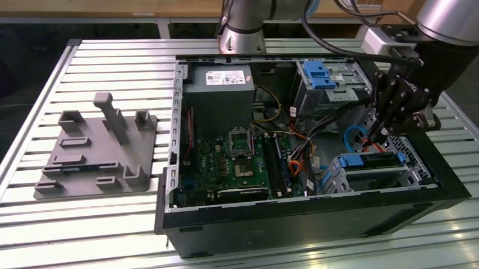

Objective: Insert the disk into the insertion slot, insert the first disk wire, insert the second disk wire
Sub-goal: 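Insert the second disk wire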

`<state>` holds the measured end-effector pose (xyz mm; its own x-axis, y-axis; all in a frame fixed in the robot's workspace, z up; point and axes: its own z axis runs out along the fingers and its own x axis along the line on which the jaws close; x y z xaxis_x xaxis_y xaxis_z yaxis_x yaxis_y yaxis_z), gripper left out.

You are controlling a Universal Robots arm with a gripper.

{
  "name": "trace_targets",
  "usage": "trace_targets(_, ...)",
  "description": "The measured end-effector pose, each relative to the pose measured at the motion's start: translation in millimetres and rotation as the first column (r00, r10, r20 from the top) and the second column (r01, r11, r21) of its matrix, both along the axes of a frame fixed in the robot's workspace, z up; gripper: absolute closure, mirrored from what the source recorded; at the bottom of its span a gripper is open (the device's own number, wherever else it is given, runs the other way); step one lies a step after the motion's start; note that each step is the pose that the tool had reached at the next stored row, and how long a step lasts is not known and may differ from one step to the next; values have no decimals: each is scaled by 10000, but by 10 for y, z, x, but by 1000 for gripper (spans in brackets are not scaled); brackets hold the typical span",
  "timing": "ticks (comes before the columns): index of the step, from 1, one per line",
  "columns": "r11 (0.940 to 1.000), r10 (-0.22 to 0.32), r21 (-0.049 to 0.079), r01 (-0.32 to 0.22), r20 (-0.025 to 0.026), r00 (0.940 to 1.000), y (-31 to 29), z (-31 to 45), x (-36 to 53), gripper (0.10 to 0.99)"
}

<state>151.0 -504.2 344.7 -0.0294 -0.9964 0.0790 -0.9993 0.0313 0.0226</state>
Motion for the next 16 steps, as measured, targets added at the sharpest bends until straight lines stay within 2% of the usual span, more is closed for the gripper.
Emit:
trace_targets(5,9999,0,167,0,0,10000,-121,-8,-3,925)
trace_targets(16,9998,0,192,0,0,10000,-145,-14,-3,925)
